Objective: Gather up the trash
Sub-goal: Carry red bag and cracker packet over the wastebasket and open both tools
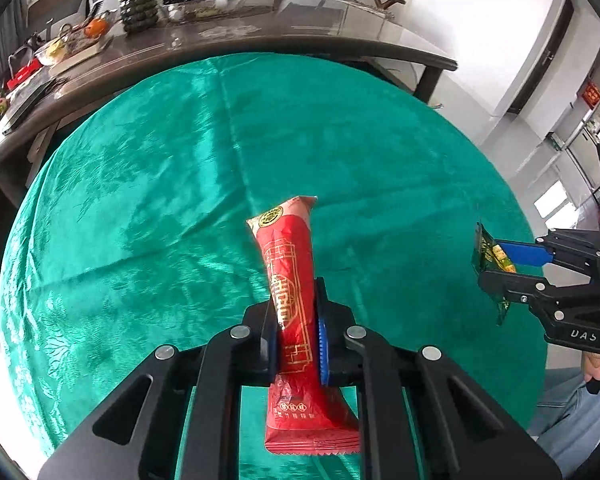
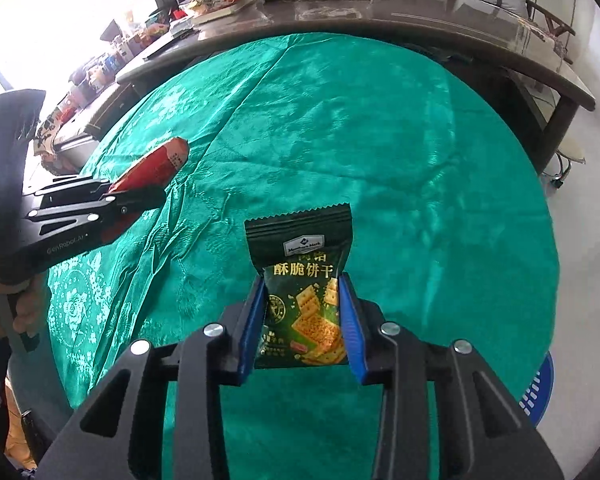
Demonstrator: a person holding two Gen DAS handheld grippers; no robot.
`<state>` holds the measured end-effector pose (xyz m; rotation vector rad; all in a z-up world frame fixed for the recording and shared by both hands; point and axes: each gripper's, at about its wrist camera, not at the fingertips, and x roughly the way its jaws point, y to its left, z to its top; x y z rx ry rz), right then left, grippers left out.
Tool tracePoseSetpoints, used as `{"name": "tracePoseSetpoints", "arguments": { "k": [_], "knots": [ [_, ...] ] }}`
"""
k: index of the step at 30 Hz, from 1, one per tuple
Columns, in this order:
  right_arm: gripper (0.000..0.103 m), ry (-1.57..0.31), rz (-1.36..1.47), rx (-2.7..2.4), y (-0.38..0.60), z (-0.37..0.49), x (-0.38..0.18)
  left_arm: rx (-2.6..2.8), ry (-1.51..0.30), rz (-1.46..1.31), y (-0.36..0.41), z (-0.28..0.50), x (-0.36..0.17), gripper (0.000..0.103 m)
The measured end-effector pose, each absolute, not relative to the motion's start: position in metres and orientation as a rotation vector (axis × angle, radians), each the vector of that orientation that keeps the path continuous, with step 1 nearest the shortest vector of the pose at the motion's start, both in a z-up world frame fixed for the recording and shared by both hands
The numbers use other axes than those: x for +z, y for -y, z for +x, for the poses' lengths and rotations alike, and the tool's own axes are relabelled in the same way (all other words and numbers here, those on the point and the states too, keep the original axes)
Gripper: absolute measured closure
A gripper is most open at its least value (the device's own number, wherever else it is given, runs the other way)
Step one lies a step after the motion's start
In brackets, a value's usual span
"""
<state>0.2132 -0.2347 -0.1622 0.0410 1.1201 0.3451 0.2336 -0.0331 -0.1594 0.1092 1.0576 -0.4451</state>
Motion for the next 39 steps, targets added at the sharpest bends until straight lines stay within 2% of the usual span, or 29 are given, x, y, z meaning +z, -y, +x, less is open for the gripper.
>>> {"name": "tracePoseSetpoints", "arguments": {
  "k": [8,14,23,34,35,36,37,38,39],
  "knots": [
    [0.068,-1.058,0.152,0.209,0.372,0.152,-0.137,-0.679,-0.984,0.148,0.163,0.188,-0.125,0.091],
    [0.068,-1.075,0.230,0.034,0.484,0.104,-0.156,-0.877,-0.988,0.183,0.282,0.143,-0.125,0.091],
    [0.068,-1.123,0.377,-0.107,0.570,0.076,-0.228,-0.944,-1.079,0.278,0.419,0.107,-0.192,0.091],
    [0.066,-1.130,0.555,-0.127,0.613,0.074,-0.280,-0.916,-1.150,0.299,0.481,0.124,-0.264,0.088],
    [0.065,-1.123,0.572,-0.127,0.616,0.074,-0.284,-0.917,-1.149,0.301,0.485,0.125,-0.269,0.086],
    [0.057,-1.114,0.586,-0.129,0.619,0.073,-0.288,-0.913,-1.139,0.306,0.488,0.124,-0.272,0.084],
    [0.049,-1.105,0.595,-0.134,0.621,0.073,-0.290,-0.910,-1.128,0.310,0.490,0.125,-0.274,0.068],
    [0.035,-1.092,0.600,-0.147,0.622,0.072,-0.291,-0.903,-1.115,0.314,0.491,0.125,-0.275,0.040],
    [0.029,-1.076,0.602,-0.166,0.624,0.070,-0.290,-0.889,-1.090,0.317,0.491,0.124,-0.273,0.028]
  ]
}}
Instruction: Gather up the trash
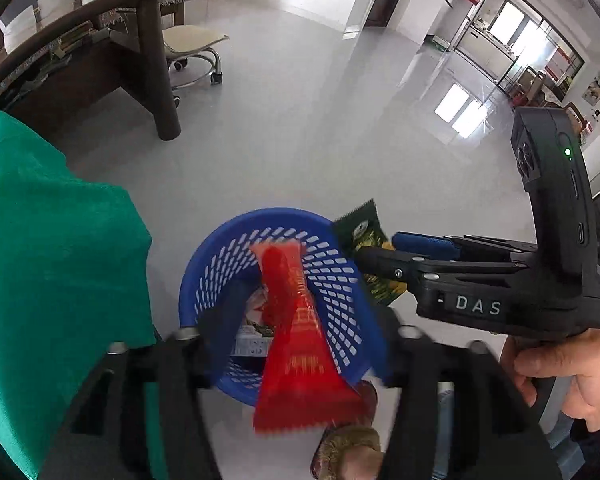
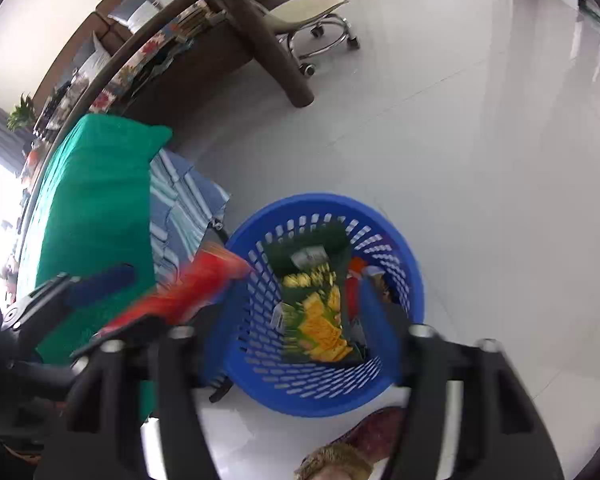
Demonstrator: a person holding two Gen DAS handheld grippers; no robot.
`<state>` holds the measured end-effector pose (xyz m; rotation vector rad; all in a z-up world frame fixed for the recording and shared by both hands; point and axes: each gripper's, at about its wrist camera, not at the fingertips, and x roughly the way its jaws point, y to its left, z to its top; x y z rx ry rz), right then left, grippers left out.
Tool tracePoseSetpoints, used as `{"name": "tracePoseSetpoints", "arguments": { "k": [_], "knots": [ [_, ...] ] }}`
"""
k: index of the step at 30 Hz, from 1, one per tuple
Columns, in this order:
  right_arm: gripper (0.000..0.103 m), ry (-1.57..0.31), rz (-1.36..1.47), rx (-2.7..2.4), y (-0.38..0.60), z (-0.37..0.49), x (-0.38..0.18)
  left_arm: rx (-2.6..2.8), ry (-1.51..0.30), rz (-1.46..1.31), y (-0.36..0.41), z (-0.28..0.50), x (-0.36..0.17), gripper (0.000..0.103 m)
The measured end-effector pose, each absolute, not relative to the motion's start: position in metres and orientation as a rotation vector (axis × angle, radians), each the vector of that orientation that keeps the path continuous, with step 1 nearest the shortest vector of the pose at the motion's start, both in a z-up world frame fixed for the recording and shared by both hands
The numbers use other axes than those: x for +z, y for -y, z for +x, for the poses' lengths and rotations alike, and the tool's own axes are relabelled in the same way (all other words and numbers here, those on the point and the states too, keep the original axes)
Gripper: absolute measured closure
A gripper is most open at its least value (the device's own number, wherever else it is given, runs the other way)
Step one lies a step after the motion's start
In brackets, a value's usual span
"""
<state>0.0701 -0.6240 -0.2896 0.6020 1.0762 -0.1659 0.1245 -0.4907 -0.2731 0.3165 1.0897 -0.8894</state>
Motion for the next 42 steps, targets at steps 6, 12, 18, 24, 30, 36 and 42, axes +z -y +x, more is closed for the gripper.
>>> {"name": "tracePoseSetpoints", "arguments": {
  "k": [6,12,18,24,30,36,42],
  "knots": [
    [0.015,-0.972,0.620,-0.235,0.634,0.048,-0.261,-0.814,-0.916,0.281,0.471,0.114,-0.233,0.012],
    [0.005,-0.867,0.547,-0.301,0.615,-0.004,-0.201,-0.824,-0.770,0.222,0.427,0.074,-0.171,0.005],
    [0.005,-0.692,0.409,-0.395,0.561,-0.079,-0.157,-0.765,-0.700,0.327,0.384,0.023,-0.154,0.005],
    [0.005,-0.717,0.388,-0.430,0.547,-0.098,-0.154,-0.707,-0.658,0.361,0.371,-0.006,-0.141,0.005],
    [0.005,-0.771,0.332,-0.453,0.527,-0.102,-0.141,-0.687,-0.779,0.370,0.371,0.001,-0.144,0.005],
    [0.005,-0.857,0.326,-0.440,0.507,-0.103,-0.143,-0.724,-0.869,0.352,0.366,0.007,-0.150,0.005],
    [0.005,-0.909,0.321,-0.424,0.500,-0.104,-0.146,-0.705,-0.870,0.403,0.372,0.001,-0.154,0.005]
  ]
}}
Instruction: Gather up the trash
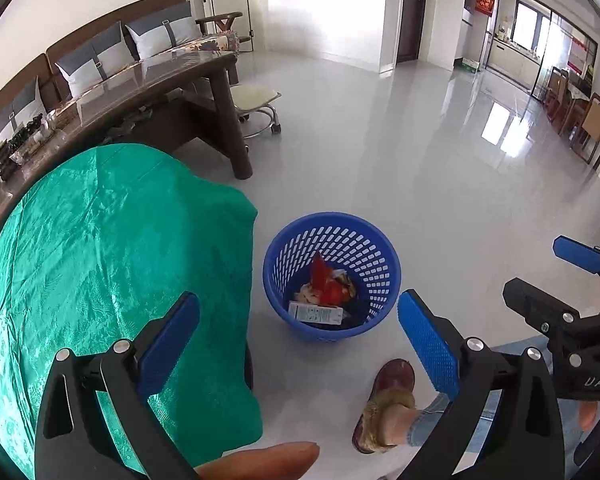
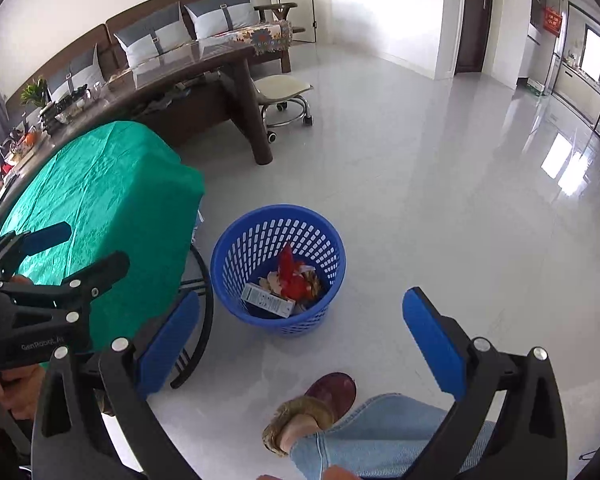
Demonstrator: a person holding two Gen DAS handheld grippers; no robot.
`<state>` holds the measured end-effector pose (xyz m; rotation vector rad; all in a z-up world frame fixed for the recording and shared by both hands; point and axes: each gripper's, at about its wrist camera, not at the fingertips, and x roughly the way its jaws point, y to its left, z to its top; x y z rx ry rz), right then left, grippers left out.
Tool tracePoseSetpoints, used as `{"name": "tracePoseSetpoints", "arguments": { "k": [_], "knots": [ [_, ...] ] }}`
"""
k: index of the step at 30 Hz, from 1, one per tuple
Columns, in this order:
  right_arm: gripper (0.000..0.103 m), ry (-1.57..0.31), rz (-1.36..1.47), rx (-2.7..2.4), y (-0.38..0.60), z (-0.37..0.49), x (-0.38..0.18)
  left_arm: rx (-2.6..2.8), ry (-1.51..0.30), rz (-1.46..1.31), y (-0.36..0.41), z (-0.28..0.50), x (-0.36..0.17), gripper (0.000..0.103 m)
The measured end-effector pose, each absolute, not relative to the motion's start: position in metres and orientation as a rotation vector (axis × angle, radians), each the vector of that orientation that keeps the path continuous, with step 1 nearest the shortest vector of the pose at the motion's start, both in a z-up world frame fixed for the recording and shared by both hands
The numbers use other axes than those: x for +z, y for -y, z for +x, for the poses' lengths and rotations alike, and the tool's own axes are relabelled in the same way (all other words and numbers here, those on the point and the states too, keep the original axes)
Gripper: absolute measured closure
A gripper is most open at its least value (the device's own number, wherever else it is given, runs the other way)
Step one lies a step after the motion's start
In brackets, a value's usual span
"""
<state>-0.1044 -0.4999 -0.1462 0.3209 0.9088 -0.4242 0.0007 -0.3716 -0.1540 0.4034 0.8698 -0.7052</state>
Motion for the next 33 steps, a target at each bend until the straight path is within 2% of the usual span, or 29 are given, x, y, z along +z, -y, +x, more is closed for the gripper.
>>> {"name": "tracePoseSetpoints", "arguments": {
  "k": [33],
  "knots": [
    [0.005,-0.955,0.360,-0.409,0.4920,-0.1055,-0.1519,-0.671,-0.892,0.428,0.3758,0.0004,-0.1577,0.005]
  ]
}}
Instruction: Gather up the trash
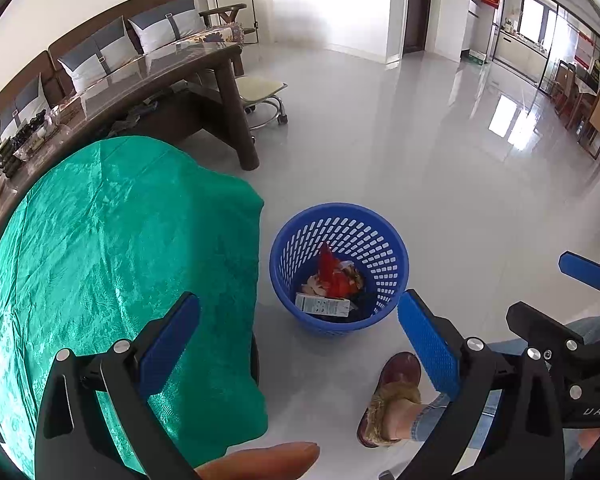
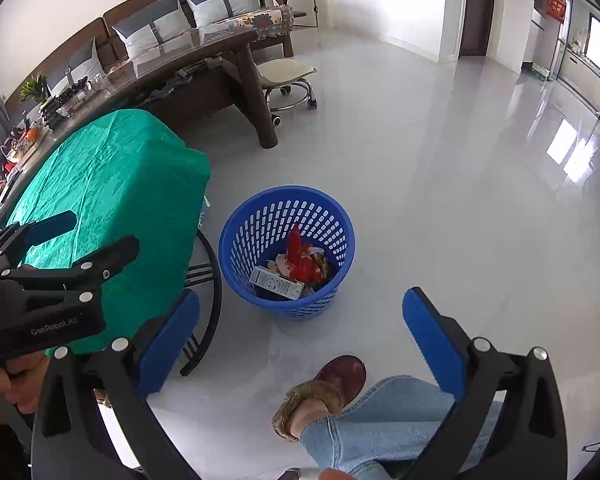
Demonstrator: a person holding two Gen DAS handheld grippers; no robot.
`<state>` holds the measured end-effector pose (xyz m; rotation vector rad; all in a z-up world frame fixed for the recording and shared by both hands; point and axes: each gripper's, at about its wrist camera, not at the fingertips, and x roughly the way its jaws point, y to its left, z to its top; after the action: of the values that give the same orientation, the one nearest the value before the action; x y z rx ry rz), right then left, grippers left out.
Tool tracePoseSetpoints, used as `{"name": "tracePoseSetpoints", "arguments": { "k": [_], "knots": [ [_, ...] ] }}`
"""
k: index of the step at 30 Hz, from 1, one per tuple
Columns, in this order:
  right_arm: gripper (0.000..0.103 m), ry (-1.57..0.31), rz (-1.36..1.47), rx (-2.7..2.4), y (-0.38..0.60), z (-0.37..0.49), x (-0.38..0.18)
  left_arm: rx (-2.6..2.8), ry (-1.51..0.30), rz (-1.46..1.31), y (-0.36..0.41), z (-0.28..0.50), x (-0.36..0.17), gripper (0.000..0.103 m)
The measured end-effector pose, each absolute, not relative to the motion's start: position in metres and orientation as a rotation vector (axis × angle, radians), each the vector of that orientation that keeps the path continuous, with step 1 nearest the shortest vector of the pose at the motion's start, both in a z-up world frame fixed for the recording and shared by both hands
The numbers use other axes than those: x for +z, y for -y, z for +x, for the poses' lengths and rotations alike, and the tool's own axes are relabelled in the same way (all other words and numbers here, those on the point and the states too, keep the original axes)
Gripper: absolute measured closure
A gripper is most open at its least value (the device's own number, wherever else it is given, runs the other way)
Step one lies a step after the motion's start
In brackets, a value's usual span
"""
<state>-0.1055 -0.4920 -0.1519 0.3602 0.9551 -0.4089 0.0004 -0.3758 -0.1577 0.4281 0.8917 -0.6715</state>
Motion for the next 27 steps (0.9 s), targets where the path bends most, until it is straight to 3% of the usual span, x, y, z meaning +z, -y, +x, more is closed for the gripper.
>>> {"name": "tracePoseSetpoints", "arguments": {
  "k": [27],
  "knots": [
    [0.005,-0.963,0.364,-0.405,0.4891,-0.1045,-0.1560,-0.667,-0.895,0.431,0.3757,0.0011,-0.1582,0.005]
  ]
}}
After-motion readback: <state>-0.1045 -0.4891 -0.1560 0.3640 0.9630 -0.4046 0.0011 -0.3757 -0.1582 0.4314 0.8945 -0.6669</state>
